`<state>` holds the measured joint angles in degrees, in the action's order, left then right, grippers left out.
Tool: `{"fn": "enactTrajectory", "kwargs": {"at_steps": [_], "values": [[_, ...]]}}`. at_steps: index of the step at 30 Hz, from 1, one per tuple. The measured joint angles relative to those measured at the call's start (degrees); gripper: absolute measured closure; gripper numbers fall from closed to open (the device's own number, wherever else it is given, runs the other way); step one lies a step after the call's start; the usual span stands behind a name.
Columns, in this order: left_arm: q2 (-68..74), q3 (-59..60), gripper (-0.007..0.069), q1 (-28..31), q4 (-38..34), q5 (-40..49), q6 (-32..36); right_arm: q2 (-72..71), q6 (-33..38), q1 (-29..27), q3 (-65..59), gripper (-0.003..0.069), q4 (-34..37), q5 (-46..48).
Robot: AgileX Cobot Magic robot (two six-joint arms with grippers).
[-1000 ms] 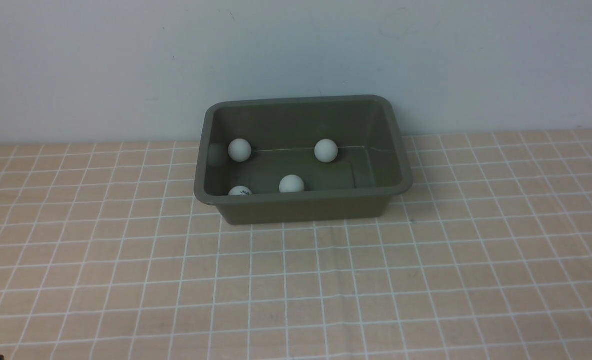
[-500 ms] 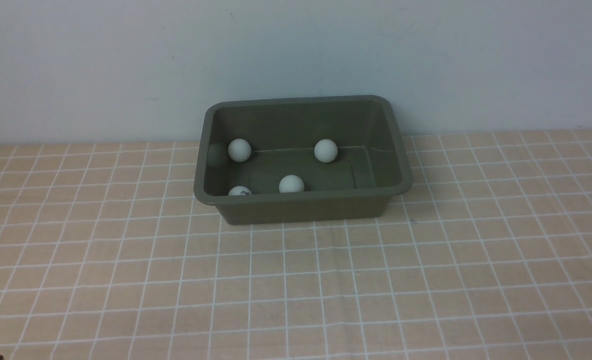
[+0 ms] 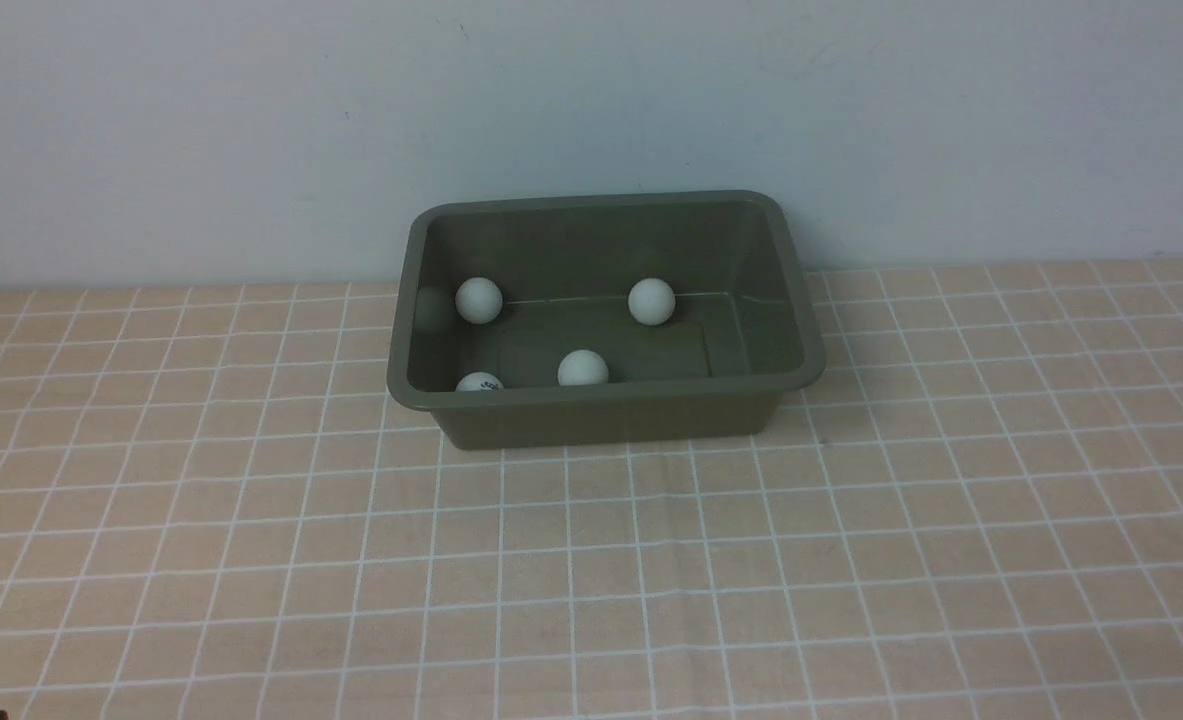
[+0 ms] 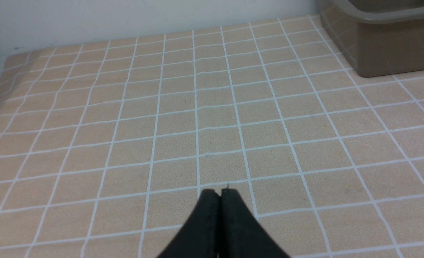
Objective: Put the table tennis balls into the box on the light coffee tablecloth.
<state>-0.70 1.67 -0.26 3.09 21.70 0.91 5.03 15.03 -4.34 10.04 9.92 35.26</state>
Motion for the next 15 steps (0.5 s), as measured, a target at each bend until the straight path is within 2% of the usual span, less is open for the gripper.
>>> {"fn": "enactTrajectory", "kwargs": {"at_steps": [4, 12, 15], "values": [[0.00, 0.00, 0.0693, 0.00, 0.02, 0.00, 0.00, -1.29, 0.00, 0.26, 0.00, 0.0673, -0.14, -0.59], [0.00, 0.00, 0.0693, 0.00, 0.02, 0.05, 0.00, -5.58, -0.19, 1.42, -2.92, 0.0673, 1.34, -11.34], [0.00, 0.00, 0.0693, 0.00, 0.02, 0.05, 0.00, -5.58, -0.19, 1.42, -5.66, 0.0673, 5.03, -14.01]]}}
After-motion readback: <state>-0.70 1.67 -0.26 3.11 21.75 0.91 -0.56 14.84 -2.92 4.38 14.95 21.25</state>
